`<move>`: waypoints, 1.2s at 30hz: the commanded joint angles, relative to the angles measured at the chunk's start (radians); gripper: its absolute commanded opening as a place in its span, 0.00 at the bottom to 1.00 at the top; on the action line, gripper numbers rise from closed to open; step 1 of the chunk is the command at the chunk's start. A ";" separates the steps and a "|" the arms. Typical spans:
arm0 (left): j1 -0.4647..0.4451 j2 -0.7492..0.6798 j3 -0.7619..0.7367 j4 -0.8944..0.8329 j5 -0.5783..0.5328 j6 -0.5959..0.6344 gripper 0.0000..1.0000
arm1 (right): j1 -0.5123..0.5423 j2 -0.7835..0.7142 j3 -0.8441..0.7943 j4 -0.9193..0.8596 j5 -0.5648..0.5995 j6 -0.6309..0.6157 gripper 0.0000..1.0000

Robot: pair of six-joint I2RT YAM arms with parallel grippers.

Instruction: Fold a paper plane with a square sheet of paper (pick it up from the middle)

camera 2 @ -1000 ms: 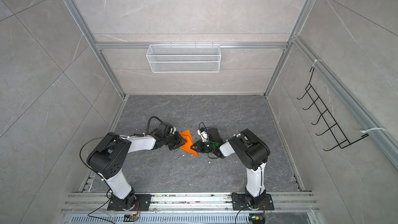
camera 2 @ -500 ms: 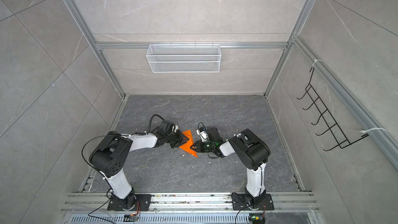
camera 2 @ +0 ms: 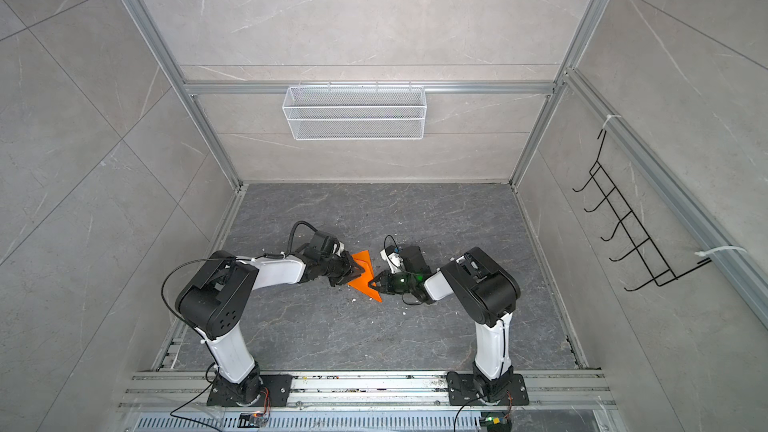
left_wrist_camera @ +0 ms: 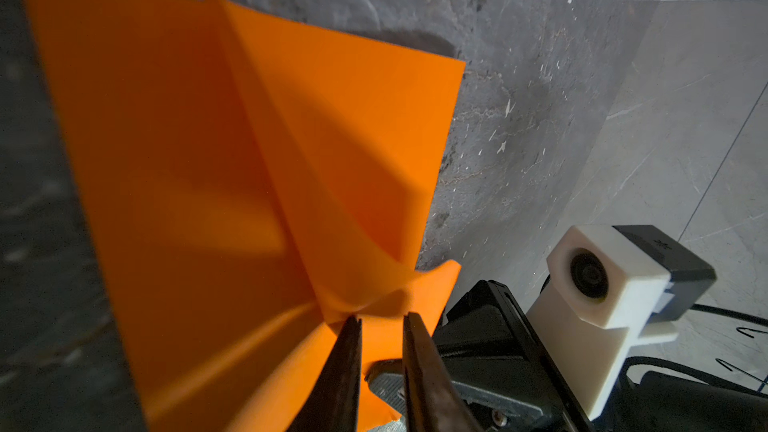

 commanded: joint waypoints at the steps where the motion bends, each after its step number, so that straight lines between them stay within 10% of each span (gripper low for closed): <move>1: -0.005 0.026 0.041 -0.007 0.027 0.037 0.21 | -0.014 0.053 -0.038 -0.111 0.086 -0.003 0.17; 18: -0.008 0.016 0.047 -0.032 0.035 0.070 0.21 | -0.027 0.031 -0.016 -0.173 0.089 -0.044 0.20; 36: -0.009 -0.009 0.030 -0.145 -0.027 0.155 0.15 | -0.026 -0.098 0.052 -0.452 0.104 -0.519 0.08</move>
